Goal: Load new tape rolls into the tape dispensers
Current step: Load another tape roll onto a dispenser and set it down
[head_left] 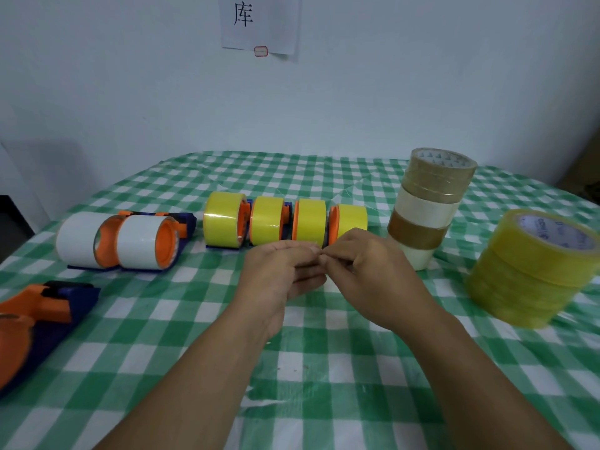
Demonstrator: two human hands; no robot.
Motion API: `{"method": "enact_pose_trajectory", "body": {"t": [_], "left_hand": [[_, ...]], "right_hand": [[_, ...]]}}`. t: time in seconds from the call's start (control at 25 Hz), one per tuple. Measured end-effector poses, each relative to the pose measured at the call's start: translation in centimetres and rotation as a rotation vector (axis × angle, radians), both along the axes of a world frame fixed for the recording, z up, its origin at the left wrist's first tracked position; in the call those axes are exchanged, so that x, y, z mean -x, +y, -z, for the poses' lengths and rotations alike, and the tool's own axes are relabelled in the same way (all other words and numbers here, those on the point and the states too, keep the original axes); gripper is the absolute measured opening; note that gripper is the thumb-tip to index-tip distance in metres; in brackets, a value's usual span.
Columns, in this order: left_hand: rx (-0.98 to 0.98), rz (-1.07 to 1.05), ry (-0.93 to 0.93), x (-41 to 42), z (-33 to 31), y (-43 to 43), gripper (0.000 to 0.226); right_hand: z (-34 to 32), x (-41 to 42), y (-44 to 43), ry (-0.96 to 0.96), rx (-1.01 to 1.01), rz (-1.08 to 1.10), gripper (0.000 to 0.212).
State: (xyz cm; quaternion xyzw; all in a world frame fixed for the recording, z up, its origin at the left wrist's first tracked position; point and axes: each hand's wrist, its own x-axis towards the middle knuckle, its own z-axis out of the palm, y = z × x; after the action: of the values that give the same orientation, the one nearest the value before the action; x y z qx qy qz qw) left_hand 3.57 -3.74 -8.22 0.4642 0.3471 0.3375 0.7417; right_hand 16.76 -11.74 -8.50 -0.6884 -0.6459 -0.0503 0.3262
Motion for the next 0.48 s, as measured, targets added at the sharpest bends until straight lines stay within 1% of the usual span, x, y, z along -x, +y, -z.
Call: {"method": "enact_pose_trajectory", "body": {"t": [0.08, 0.12, 0.2, 0.28, 0.4, 0.48], "left_hand": [[-0.022, 0.007, 0.005, 0.04, -0.08, -0.06, 0.017], [-0.028, 0.012, 0.002, 0.07, -0.11, -0.12, 0.017], [-0.022, 0.023, -0.012, 0.11, -0.19, -0.24, 0.016], [-0.008, 0.034, -0.026, 0.13, -0.25, -0.35, 0.016], [0.021, 0.033, -0.033, 0.15, -0.24, -0.31, 0.016], [0.021, 0.039, -0.03, 0.18, -0.19, -0.33, 0.017]], "right_hand": [[-0.23, -0.16, -0.01, 0.083, 0.012, -0.003, 0.026], [-0.22, -0.23, 0.06, 0.124, 0.0, 0.001, 0.024], [-0.13, -0.35, 0.21, 0.22, -0.046, 0.041, 0.011], [-0.2, -0.25, 0.16, 0.28, -0.061, 0.079, 0.005], [-0.33, -0.16, -0.04, 0.297, -0.035, 0.066, 0.004], [-0.35, -0.14, -0.12, 0.261, -0.015, 0.071, 0.005]]}}
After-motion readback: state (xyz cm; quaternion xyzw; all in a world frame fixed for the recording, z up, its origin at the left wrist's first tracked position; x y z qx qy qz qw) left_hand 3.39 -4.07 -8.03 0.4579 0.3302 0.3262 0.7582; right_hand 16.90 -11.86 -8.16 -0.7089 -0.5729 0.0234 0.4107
